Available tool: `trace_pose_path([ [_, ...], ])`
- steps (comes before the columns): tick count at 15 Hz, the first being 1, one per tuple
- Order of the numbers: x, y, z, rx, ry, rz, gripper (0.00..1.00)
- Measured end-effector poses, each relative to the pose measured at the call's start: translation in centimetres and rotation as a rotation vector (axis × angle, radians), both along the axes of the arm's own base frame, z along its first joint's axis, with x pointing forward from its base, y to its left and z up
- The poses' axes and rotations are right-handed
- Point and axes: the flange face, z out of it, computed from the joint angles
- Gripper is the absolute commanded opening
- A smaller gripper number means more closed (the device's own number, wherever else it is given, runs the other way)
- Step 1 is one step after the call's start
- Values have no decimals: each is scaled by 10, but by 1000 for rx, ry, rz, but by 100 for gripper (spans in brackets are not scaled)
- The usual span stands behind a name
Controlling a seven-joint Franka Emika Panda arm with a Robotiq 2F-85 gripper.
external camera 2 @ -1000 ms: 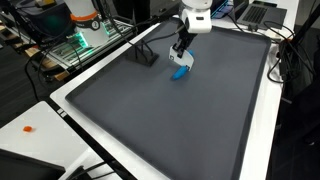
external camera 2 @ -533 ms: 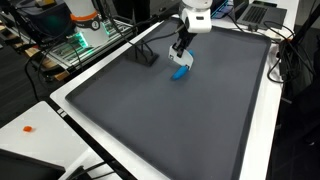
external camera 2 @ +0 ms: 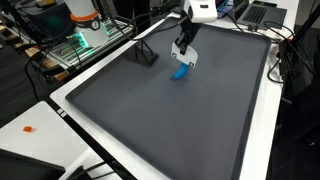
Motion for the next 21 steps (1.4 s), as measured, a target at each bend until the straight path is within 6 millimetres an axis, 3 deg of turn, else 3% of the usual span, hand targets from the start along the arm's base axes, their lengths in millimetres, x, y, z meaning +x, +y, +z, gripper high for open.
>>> trace_pose_path([
  [8,10,-19,6,-40,-53,21,1],
  [21,10,-28,-20,-39,-78,88,1],
])
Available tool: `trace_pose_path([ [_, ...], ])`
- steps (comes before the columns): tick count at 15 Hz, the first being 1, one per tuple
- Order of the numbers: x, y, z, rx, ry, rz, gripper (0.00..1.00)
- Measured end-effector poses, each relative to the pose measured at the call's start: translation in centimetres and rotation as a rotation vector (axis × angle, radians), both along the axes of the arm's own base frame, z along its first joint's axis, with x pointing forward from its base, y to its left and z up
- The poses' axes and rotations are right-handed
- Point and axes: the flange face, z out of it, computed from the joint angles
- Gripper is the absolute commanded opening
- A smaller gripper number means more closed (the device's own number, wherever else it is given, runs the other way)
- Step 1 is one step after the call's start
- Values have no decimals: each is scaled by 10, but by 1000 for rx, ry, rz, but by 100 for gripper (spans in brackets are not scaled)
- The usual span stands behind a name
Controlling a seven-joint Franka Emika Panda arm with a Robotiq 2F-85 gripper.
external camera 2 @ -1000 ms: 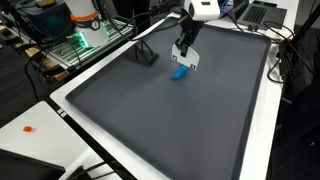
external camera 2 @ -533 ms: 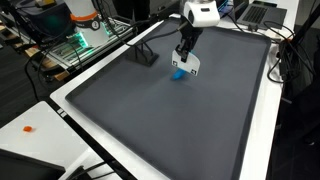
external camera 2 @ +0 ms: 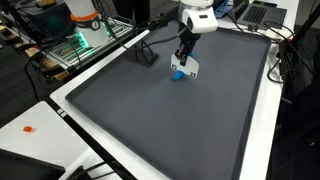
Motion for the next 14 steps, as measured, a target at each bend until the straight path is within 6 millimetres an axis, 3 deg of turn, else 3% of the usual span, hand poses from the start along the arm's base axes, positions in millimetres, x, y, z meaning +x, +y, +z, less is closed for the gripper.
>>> trace_pose_path([
  [10,-10,-2,-15,8,-13,-3,1],
  [14,-11,-5,-16,25,-1,-91,1],
])
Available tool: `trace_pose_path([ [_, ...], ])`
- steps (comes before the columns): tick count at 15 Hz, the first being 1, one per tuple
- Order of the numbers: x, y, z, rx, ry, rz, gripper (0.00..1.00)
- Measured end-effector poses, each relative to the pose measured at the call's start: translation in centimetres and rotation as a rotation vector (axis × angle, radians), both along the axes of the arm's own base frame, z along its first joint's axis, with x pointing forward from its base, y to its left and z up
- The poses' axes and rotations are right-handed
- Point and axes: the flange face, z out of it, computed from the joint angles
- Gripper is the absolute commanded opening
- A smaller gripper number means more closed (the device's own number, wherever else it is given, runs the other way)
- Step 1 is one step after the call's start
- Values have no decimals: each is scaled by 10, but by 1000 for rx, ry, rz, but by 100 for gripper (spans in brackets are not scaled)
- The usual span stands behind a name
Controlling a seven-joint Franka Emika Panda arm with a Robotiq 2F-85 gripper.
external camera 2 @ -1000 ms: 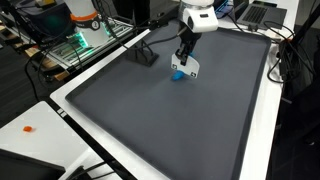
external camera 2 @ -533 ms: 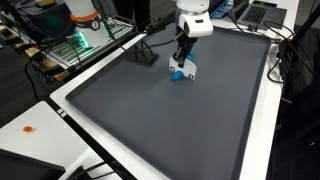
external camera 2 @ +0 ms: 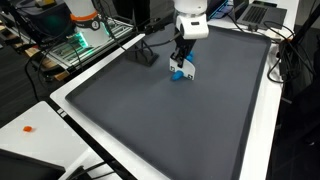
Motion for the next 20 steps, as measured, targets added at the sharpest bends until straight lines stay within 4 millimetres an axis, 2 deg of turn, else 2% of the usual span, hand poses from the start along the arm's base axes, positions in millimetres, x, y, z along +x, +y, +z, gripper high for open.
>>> trace_pose_path([
  [5,-3,0,1,32,72,-117,1],
  [13,-9,0,5,34,166,-207,1],
  [16,-12,0,17,45,194,-266,1],
  [20,-17,1,51,89,209,-382,1],
])
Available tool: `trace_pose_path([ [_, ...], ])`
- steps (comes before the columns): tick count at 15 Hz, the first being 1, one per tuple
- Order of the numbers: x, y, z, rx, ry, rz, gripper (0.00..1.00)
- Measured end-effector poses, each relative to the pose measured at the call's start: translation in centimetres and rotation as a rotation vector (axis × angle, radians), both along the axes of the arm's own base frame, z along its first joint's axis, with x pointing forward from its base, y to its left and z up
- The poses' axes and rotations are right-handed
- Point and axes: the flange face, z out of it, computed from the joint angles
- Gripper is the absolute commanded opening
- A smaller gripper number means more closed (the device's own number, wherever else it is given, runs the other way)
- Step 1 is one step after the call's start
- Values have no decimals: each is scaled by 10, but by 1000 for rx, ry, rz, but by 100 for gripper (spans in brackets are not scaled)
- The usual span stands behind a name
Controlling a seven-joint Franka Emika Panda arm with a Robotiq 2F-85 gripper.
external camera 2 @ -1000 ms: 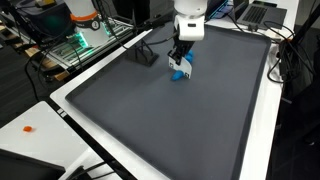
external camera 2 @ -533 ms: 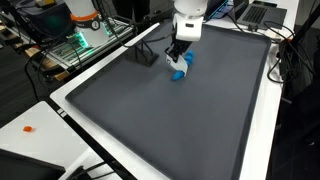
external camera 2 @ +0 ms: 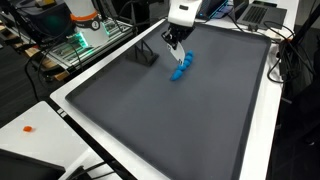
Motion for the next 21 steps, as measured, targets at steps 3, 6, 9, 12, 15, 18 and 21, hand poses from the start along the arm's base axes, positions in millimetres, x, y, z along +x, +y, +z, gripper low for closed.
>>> trace_pose_path([
  [3,-6,1,27,13,-1,-153,1],
  [6,-19,3,46,11,4,-308,1],
  [9,-37,3,54,-21,18,-464,1],
  [12,-60,3,54,-51,54,-603,1],
  [15,-83,4,47,-74,69,-706,1],
  [18,-100,7,36,-90,40,-792,1],
  [21,-113,7,23,-95,-20,-852,1],
])
